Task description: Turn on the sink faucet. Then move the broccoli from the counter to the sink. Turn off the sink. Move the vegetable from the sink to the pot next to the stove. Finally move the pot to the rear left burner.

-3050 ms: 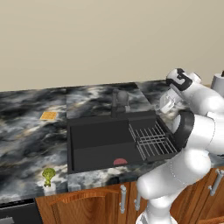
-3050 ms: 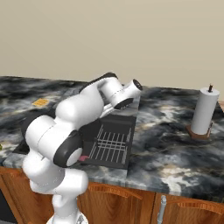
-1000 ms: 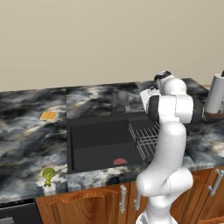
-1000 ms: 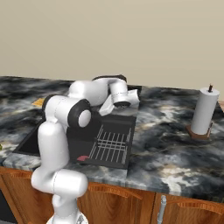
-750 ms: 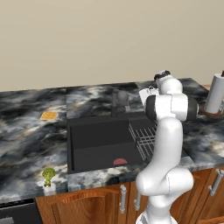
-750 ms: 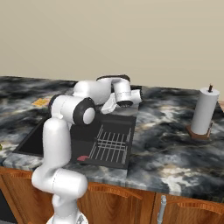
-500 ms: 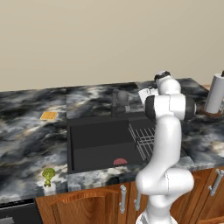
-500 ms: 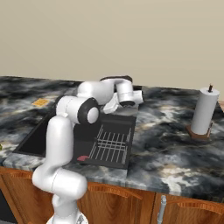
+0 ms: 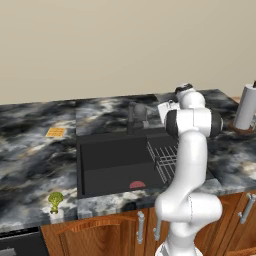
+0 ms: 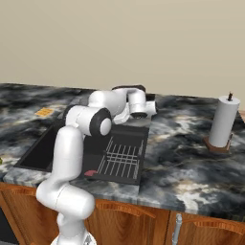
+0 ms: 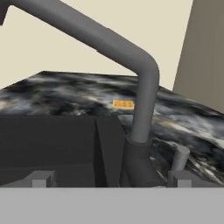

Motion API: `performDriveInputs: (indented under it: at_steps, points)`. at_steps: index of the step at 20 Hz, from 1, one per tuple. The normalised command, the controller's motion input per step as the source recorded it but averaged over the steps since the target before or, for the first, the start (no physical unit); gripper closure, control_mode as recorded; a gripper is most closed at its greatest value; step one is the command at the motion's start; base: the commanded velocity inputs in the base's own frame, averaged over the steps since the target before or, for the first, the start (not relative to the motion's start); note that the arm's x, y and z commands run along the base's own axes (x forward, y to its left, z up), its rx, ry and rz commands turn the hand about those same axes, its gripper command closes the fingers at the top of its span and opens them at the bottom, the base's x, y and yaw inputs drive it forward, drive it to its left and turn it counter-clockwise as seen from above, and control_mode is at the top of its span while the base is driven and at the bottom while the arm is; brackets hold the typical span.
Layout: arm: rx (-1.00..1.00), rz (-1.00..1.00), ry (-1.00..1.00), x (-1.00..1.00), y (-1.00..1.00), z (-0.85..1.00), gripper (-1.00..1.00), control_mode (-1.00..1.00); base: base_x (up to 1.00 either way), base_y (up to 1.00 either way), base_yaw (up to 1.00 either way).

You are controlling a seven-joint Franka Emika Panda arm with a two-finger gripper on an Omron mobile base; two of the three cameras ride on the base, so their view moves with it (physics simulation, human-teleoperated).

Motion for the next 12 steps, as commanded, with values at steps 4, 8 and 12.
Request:
performDriveInputs:
  at_steps: [4,8,12]
  points:
    - [0.00,-0.09,0.00,0.16,0.05,-0.09,-1.00,-1.00,0.00,0.00,0.00]
    - [0.00,-0.06,0.00,0.18,0.05,-0.10,-1.00,-1.00,0.00,0.00,0.00]
    - [0.00,-0.05,0.00,0.21,0.02,-0.08,-1.00,-1.00,0.00,0.00,0.00]
